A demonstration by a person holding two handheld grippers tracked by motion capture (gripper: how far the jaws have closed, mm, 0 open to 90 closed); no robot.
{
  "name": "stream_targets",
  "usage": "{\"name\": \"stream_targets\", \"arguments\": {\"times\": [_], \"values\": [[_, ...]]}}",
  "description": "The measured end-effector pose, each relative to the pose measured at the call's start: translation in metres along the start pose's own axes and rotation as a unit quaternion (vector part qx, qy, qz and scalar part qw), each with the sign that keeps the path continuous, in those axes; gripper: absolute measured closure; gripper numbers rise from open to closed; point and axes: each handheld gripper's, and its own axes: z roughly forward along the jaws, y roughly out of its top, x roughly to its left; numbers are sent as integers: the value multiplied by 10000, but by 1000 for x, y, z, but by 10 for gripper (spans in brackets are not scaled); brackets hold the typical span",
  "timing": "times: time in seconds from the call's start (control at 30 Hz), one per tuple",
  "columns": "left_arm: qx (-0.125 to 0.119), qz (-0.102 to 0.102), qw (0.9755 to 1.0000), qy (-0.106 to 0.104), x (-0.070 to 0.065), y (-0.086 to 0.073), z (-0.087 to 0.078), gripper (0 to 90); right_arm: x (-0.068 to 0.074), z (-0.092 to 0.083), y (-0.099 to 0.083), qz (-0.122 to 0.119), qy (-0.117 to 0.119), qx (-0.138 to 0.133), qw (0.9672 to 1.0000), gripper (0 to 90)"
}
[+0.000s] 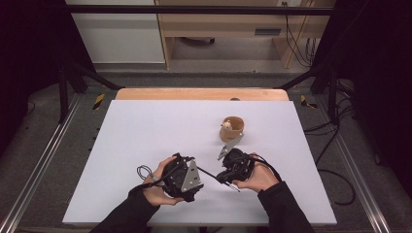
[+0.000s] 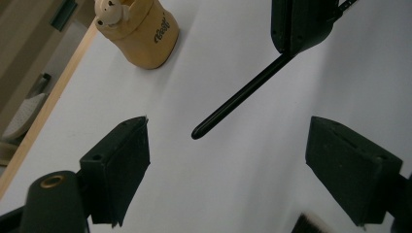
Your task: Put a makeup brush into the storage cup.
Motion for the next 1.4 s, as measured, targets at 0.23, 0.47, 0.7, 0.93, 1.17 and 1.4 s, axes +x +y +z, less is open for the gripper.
{"name": "stream_targets", "arguments": {"times": [0.23,0.47,0.7,0.93,1.17,1.4], "values": [[-17,151,9999,61,-2,1,4,190,2,3,1,48,33,68,10000,858],[-67,334,9992,193,-4,2,6,241,3,3,2,5,75,73,9999,858],[-41,484,9986,218,-7,4,8,303,4,2,2,9,70,90,9999,858],[8,691,9974,194,-9,6,8,361,5,3,4,4,116,150,9998,858],[112,955,9951,212,-14,6,12,444,6,5,5,-26,149,185,9997,858],[174,1268,9914,285,-19,7,15,534,6,6,6,-105,175,267,9994,858]]}}
